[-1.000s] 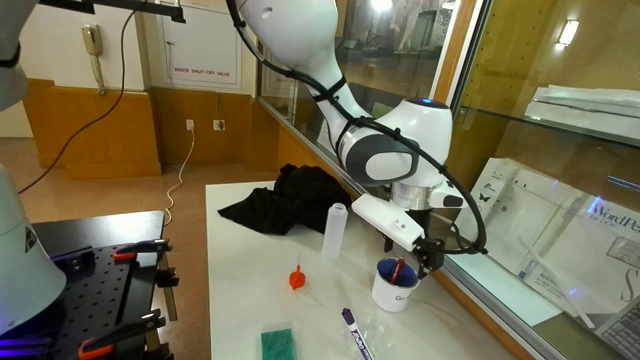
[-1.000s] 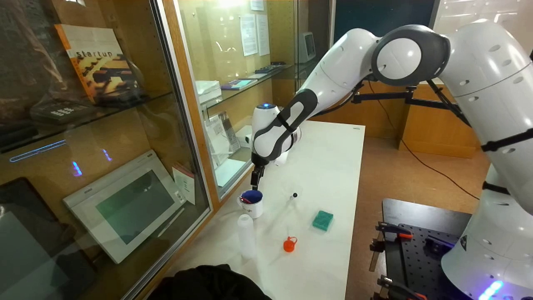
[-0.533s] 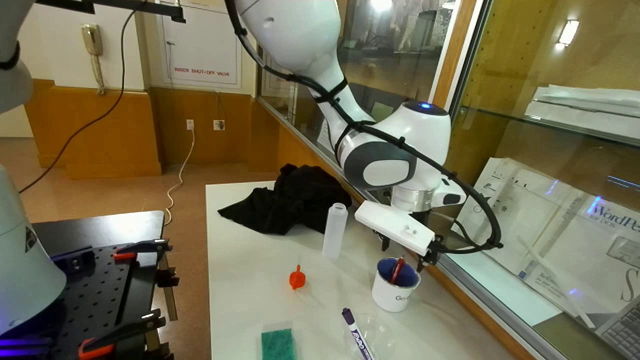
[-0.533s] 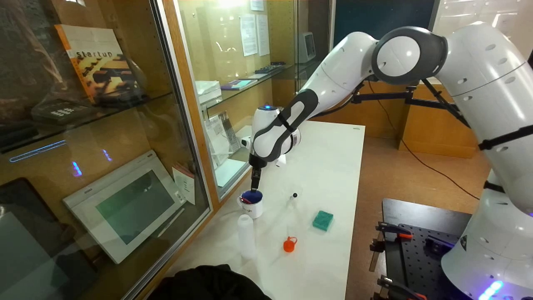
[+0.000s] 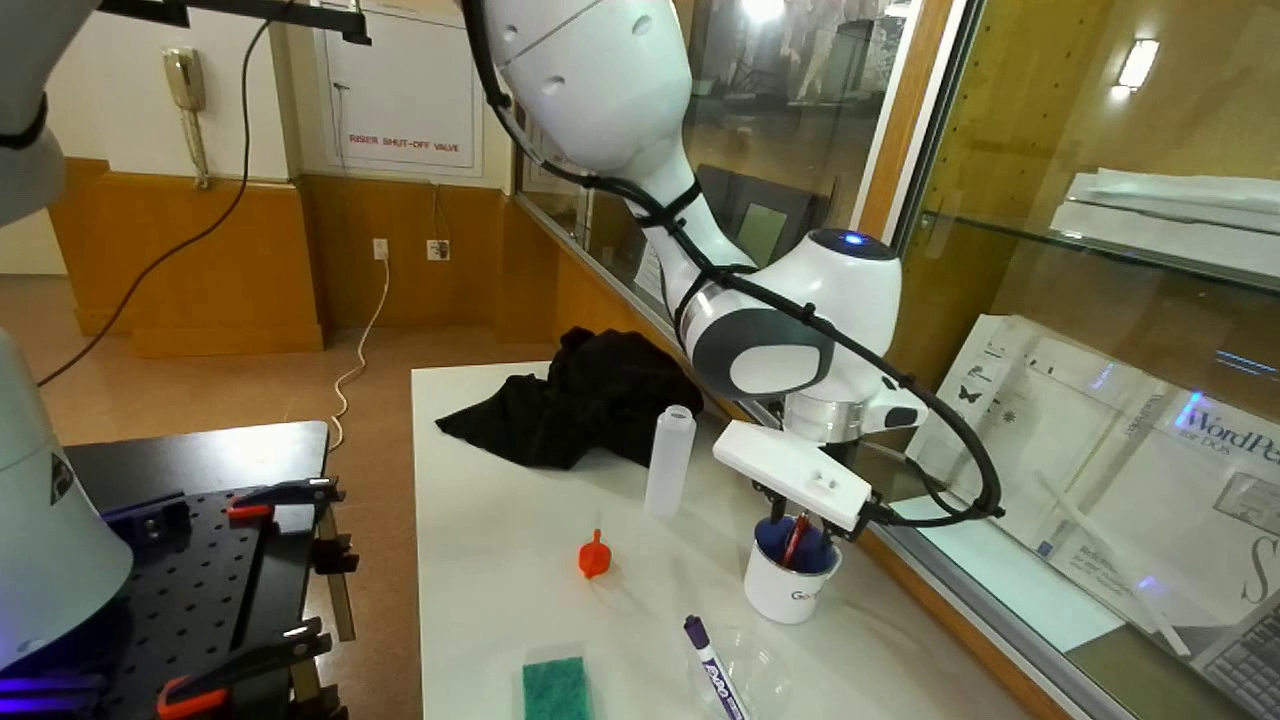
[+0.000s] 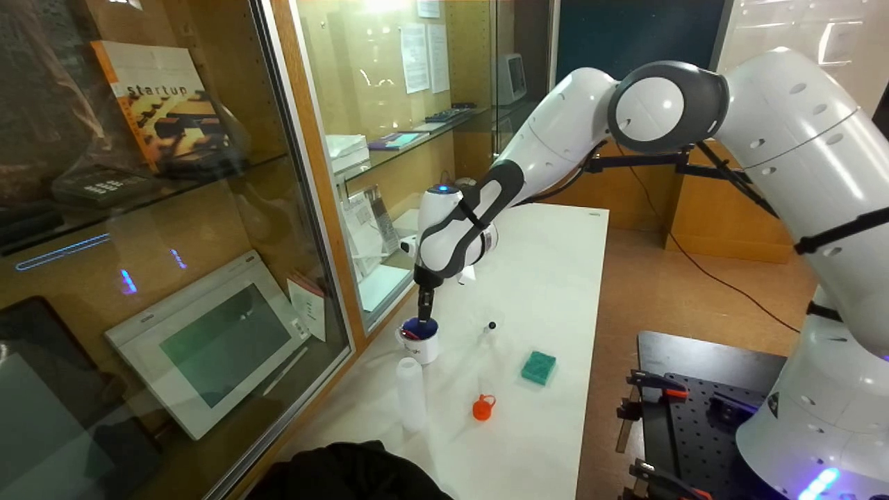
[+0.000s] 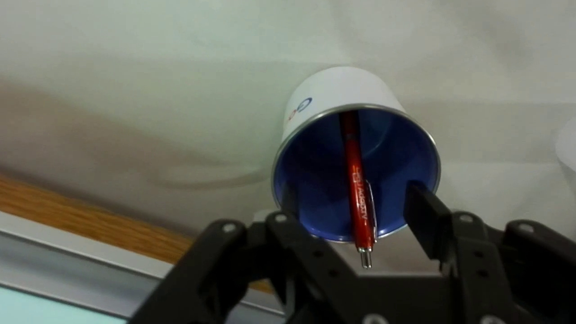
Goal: Remove the marker and pen from the white cup and put them in the plastic cup
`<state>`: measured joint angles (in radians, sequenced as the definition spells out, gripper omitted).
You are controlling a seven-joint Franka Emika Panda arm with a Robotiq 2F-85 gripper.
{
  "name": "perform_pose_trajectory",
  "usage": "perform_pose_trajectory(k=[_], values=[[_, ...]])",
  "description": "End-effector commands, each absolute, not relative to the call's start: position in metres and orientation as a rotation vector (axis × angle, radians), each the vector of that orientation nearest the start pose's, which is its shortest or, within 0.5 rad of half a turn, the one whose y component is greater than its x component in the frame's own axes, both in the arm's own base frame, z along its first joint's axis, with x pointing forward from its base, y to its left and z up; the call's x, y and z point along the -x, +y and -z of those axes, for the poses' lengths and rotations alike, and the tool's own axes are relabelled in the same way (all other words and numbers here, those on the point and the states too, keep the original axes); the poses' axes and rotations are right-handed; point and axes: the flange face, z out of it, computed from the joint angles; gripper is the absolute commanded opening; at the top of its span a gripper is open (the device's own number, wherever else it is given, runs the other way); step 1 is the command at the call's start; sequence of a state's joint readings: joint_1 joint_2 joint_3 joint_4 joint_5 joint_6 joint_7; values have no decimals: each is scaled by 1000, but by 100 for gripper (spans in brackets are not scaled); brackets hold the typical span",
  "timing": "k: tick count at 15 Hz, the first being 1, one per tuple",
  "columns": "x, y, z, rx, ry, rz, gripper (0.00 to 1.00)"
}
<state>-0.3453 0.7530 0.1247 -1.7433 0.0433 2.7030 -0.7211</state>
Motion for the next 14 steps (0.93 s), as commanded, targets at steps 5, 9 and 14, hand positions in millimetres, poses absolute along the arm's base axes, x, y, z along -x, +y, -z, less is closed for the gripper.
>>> perform_pose_trajectory(k=[5,9,14], values=[[-680,-156,-160,3047,-696,359,31],[-684,-152,-155,3045,-704,348,37],[-688,-149,-149,3039,-715,328,38]])
